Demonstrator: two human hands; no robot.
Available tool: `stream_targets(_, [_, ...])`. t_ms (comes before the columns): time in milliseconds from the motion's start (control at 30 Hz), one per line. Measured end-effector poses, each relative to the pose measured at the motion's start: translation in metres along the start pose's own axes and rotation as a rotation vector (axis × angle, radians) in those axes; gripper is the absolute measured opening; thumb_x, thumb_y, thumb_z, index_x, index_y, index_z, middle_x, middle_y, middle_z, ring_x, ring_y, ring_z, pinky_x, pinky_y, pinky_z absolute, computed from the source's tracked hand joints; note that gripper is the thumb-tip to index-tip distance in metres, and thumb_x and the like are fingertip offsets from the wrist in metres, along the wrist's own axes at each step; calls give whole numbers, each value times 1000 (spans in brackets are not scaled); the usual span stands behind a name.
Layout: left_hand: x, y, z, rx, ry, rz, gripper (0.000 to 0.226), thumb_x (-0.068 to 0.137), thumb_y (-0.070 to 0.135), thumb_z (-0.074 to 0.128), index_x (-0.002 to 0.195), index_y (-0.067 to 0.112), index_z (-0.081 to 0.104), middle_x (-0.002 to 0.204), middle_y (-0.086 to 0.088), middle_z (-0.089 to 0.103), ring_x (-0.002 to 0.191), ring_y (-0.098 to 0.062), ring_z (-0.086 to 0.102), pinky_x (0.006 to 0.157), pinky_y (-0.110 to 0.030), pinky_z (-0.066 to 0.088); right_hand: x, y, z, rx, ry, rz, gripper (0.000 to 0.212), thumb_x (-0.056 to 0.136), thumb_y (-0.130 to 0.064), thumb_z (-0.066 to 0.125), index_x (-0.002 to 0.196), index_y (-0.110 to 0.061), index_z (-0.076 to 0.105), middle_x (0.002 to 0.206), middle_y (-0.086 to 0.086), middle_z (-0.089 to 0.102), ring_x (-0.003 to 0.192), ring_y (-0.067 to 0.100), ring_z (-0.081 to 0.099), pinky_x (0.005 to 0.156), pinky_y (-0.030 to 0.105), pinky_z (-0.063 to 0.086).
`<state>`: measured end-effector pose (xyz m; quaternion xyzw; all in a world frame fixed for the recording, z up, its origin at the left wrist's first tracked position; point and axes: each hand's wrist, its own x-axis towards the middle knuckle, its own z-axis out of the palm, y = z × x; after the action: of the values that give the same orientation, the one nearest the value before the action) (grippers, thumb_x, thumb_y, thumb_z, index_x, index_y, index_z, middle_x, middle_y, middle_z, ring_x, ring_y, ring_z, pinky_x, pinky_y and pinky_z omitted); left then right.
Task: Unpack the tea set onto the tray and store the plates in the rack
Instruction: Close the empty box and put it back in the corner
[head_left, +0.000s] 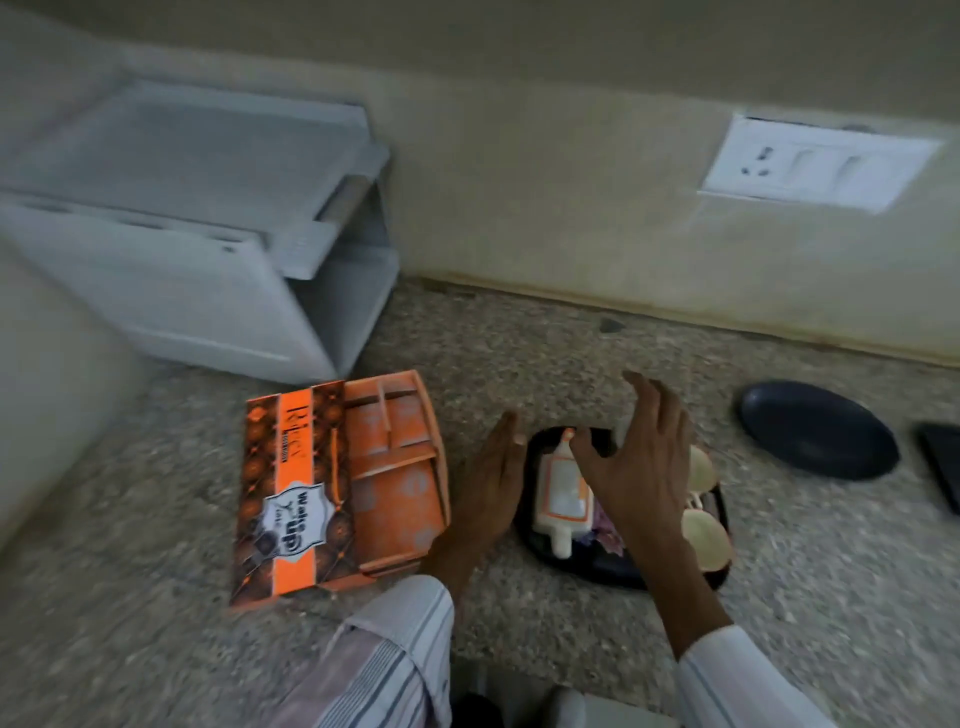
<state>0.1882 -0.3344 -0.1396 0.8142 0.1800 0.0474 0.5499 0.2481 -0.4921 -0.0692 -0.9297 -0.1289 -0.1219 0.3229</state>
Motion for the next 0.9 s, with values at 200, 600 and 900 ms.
stream_targets(200, [-38, -14, -78, -30, 288, 81, 44, 101, 45, 37, 143, 38, 42, 154, 9, 42, 143, 0, 35, 122, -31, 25, -32, -79, 91, 276, -312, -28, 66, 83, -40, 59, 140, -8, 48, 137, 15, 51, 126, 38, 53, 105, 48, 46])
stream_targets(600, [-80, -108, -215, 392, 602, -122, 63, 98, 47, 27, 151, 14, 37, 156, -8, 39, 144, -24, 35, 120, -37, 28, -71, -106, 180, 590, -608, 278, 49, 95, -46, 50, 142, -36, 43, 141, 0, 55, 123, 25, 59, 101, 54, 51])
stream_targets(900, [-72, -108, -209, 279, 649, -236, 62, 96, 47, 26, 144, 12, 43, 142, -12, 53, 129, -29, 52, 104, -42, 45, -99, -149, 198, 730, -590, 426, 69, 83, -68, 44, 141, -32, 54, 140, 0, 61, 126, 20, 60, 110, 47, 46])
